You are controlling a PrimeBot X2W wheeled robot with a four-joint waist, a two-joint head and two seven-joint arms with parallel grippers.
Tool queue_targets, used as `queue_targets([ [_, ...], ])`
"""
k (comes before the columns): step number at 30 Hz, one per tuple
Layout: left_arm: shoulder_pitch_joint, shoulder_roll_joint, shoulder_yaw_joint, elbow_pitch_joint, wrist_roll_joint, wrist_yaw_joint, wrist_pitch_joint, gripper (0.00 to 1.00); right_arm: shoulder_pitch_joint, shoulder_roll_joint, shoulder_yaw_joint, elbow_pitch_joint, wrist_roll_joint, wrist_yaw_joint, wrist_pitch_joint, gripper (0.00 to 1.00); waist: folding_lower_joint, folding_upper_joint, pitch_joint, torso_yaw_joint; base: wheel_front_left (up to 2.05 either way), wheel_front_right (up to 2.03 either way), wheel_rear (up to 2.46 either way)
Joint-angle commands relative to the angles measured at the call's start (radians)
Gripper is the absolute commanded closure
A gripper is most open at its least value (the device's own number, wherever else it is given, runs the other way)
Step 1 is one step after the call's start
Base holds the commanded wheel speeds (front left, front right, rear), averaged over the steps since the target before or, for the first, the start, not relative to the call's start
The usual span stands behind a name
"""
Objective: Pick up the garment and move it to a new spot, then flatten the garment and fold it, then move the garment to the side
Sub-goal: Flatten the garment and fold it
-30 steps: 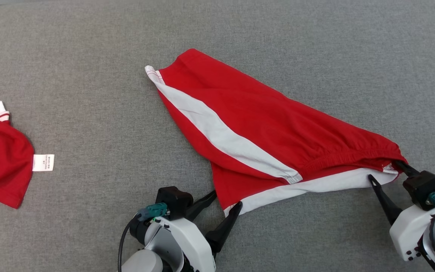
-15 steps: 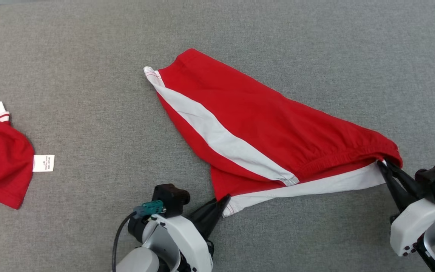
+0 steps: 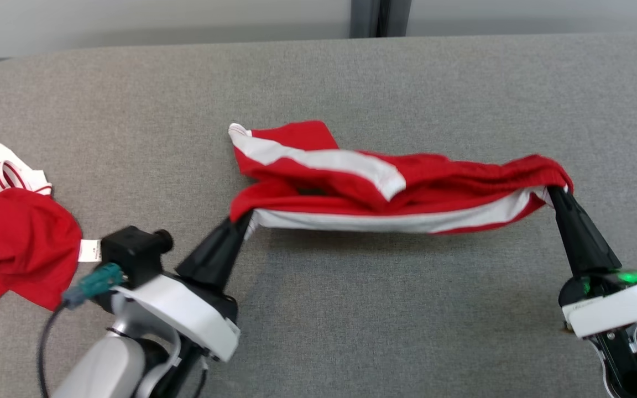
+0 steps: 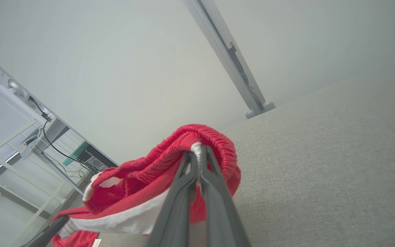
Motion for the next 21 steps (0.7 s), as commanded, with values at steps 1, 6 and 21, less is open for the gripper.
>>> queue_targets([
  [1, -0.014, 0.02, 0.02, -0.021, 0.01, 0.014, 0.002, 1.0, -0.025, 0.013, -0.008, -0.004, 0.047, 0.001, -0.017, 1.0, 0.0, 0.0, -0.02, 0.001, 0.0, 0.0, 0.0],
  [6, -0.055, 0.06, 0.072, -0.094, 0.032, 0.051, 0.014, 1.0, -0.087, 0.05, -0.001, 0.016, 0.192, 0.001, -0.027, 1.0, 0.0, 0.0, -0.055, -0.003, 0.0, 0.0, 0.0],
  [21, -0.226, 0.103, 0.153, -0.161, 0.094, 0.101, 0.013, 1.0, -0.255, 0.037, 0.019, 0.038, 0.226, 0.002, -0.074, 1.0, 0.0, 0.0, -0.107, -0.013, 0.0, 0.0, 0.0],
])
